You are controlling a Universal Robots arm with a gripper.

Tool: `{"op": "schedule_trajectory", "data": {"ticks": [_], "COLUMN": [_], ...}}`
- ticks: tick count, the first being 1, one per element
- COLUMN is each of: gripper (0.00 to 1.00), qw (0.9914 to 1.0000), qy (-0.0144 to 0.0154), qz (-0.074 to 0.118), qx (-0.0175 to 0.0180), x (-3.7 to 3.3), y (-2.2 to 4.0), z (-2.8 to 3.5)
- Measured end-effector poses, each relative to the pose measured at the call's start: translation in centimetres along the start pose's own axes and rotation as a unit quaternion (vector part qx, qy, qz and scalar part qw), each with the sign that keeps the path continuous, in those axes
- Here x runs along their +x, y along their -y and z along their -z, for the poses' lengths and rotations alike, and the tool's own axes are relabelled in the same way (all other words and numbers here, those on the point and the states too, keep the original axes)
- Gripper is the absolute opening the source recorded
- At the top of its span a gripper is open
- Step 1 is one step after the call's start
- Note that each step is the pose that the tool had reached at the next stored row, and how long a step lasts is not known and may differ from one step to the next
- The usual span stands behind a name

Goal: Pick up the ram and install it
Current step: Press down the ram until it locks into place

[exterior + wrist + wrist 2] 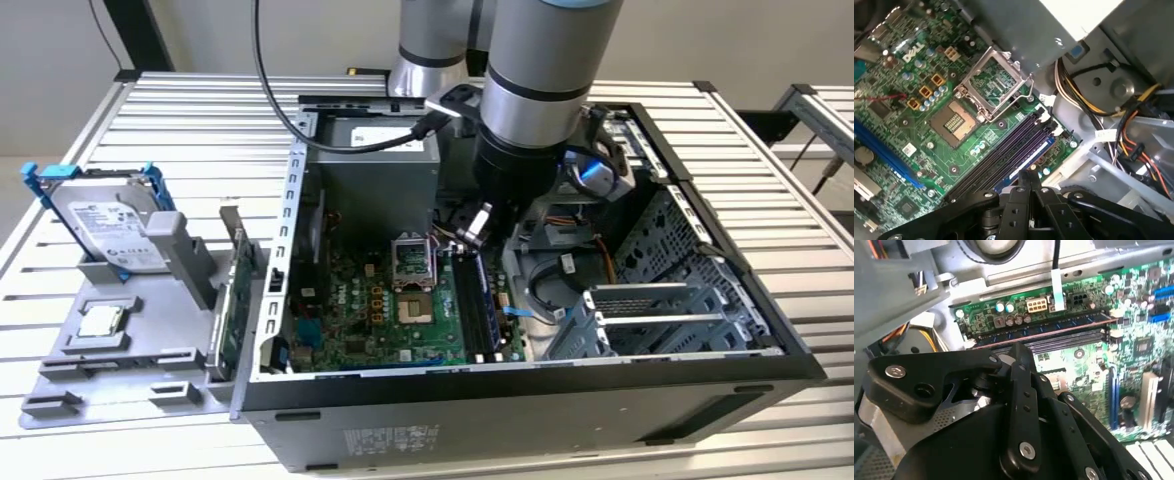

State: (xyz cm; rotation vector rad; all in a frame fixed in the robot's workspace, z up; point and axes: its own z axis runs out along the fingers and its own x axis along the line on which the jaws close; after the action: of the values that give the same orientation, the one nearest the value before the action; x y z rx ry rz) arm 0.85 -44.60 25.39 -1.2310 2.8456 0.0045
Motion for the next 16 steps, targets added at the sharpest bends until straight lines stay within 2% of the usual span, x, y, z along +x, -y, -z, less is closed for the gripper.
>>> {"op": "schedule_trajectory", "data": {"ticks": [4, 8, 12, 16], "gripper": [0.0, 0.0, 0.0, 0.0], "qw": [0.99932, 0.99733, 0.994, 0.98944], "qy": [0.0005, 0.0009, 0.0014, 0.0019], "qz": [0.037, 0.073, 0.109, 0.145], "qx": [-0.0014, -0.0028, -0.0042, -0.0055], "x": [0.0, 0.0, 0.0, 0.0], "y": [0.0, 0.0, 0.0, 0.0], "z": [0.0, 0.0, 0.0, -0.01]}}
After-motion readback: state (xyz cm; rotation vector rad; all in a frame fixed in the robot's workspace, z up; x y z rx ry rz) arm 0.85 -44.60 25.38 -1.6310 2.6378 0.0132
